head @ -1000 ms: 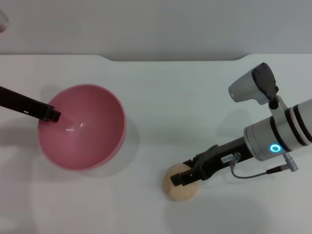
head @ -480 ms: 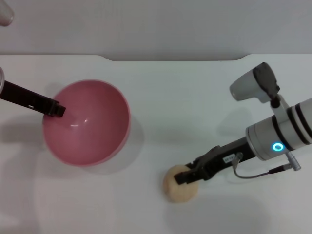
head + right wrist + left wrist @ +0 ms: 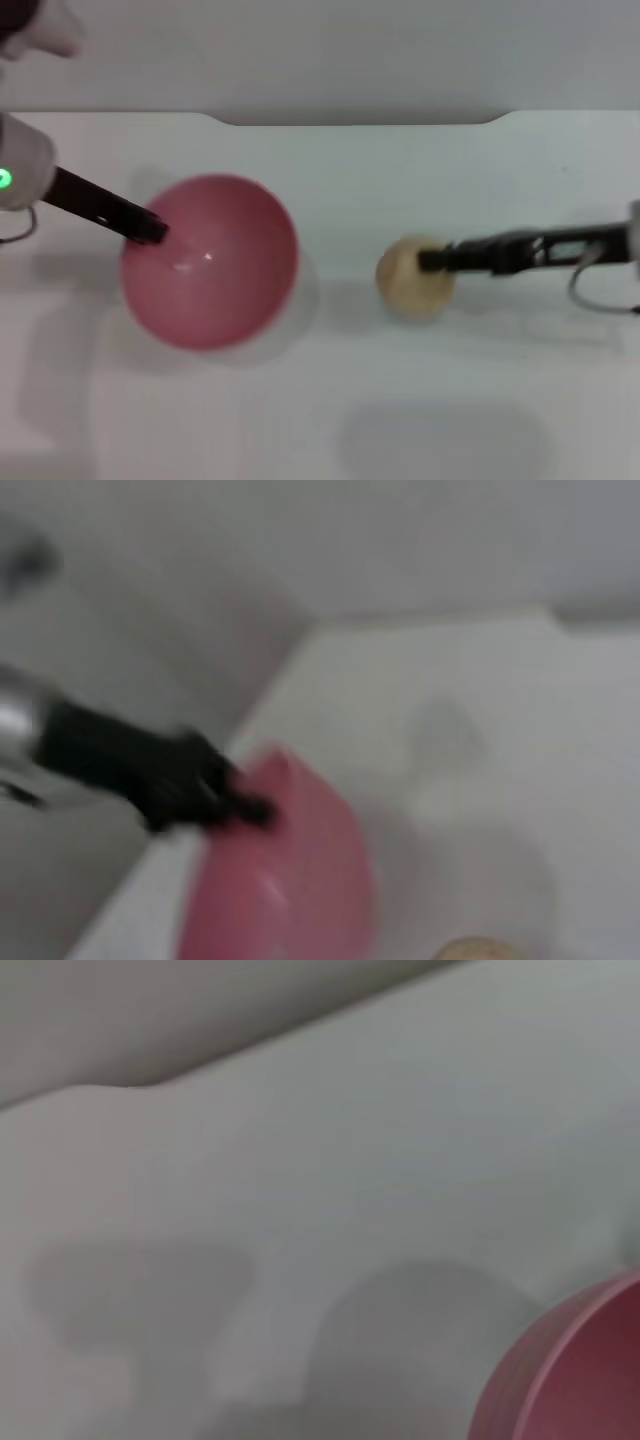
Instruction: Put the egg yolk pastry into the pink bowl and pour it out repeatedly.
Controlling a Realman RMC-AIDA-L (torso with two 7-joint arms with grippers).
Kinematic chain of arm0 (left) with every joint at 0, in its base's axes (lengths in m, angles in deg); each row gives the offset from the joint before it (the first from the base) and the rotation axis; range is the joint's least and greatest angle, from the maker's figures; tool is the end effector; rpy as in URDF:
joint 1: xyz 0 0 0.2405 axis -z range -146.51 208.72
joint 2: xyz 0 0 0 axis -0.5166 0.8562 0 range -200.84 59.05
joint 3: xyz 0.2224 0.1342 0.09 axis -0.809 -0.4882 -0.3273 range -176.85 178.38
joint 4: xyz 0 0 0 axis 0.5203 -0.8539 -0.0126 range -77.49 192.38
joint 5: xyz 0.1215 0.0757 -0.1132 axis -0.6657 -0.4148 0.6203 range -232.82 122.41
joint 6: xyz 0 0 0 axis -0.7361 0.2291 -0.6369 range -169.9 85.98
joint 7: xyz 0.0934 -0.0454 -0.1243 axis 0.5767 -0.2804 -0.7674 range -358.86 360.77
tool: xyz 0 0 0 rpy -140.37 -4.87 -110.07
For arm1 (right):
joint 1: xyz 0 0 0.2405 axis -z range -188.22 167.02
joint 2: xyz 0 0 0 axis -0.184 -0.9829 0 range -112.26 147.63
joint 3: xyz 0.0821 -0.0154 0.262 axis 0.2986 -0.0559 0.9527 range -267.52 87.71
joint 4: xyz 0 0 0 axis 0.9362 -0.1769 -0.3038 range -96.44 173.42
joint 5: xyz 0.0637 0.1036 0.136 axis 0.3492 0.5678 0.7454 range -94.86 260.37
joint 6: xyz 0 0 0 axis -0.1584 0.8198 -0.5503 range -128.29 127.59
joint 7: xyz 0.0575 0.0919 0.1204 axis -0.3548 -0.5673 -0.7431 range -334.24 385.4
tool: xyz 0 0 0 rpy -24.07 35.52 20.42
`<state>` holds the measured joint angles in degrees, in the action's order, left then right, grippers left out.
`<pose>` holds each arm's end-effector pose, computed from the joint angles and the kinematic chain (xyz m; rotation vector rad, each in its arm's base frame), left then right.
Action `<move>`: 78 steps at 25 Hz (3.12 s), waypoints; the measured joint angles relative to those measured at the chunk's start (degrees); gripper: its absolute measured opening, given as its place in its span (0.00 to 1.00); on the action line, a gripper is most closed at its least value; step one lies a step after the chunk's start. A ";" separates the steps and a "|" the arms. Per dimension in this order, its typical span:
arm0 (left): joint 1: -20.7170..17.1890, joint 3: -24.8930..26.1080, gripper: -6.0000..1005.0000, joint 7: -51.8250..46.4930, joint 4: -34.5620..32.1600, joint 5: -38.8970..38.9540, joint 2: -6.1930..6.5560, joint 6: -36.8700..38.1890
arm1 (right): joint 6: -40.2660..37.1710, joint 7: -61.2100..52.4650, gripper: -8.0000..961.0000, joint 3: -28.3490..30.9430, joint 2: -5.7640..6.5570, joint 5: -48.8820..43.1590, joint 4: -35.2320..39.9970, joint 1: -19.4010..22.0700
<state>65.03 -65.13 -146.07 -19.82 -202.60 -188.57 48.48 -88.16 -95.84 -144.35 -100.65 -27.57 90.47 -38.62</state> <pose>-0.2269 0.3570 0.0150 -2.4473 -1.1261 0.2895 0.2294 0.3271 -0.0166 -2.6586 1.3073 0.6361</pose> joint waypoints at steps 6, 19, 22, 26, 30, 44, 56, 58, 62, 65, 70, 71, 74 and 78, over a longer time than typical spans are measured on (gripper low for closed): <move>4.12 -9.29 0.01 -1.22 3.47 0.84 -0.62 -1.40 | -5.24 4.95 0.30 1.37 0.00 7.68 10.77 4.04; 14.06 -30.03 0.00 -8.83 7.04 3.97 -1.43 -10.68 | -6.15 4.86 0.21 -10.66 -0.18 -3.56 10.61 -4.47; 14.42 -30.01 0.01 -8.87 7.04 4.39 -1.43 -10.80 | -4.00 0.62 0.20 -13.20 -0.36 -8.11 9.71 -6.52; 14.35 -29.90 0.01 -8.90 7.05 4.37 -1.41 -10.78 | -1.23 -1.01 0.18 -14.59 -0.49 -9.33 9.83 -6.94; 14.19 -30.10 0.01 -8.92 7.05 4.38 -1.41 -10.78 | -1.31 -1.41 0.28 -13.64 -0.47 -9.01 12.07 -6.07; 14.37 -39.61 0.02 -8.97 12.92 10.31 -1.41 -20.60 | 1.47 -0.74 0.65 10.33 0.24 3.63 9.73 3.34; 14.53 -42.47 0.05 -8.49 15.14 11.12 -1.41 -24.09 | 1.63 0.39 0.66 14.31 -0.07 3.89 7.69 6.66; 14.48 -42.89 0.06 -8.49 15.35 11.10 -1.41 -24.12 | 1.62 0.40 0.66 14.31 -0.10 3.95 7.66 6.61; 13.87 -42.87 0.12 -8.46 14.90 11.03 -1.40 -25.29 | 1.68 0.43 0.66 14.29 -0.11 3.97 7.28 6.29; 13.49 -41.56 0.20 -7.74 14.13 10.89 -1.18 -26.17 | 2.18 0.46 0.66 14.27 -0.10 3.97 5.95 6.00; 11.74 -34.68 0.35 -5.42 13.03 11.72 -0.85 -28.15 | 3.76 2.61 0.66 14.20 -0.08 3.97 2.22 5.59; 11.09 -32.30 0.39 -4.49 12.70 12.23 -0.75 -28.50 | 3.95 3.07 0.66 14.22 -0.08 3.97 1.54 5.54; 9.31 -26.10 0.51 -1.00 12.29 15.85 -0.57 -28.84 | 4.91 3.71 0.66 14.24 -0.06 3.97 0.00 5.42; 4.22 -13.73 0.67 9.58 13.41 30.78 -0.50 -29.80 | 6.54 5.79 0.66 14.30 -0.05 5.11 -3.00 4.93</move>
<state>69.24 -78.86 -136.49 -6.41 -171.82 -189.07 18.68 -81.62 -90.05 -130.05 -100.70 -22.46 87.48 -33.70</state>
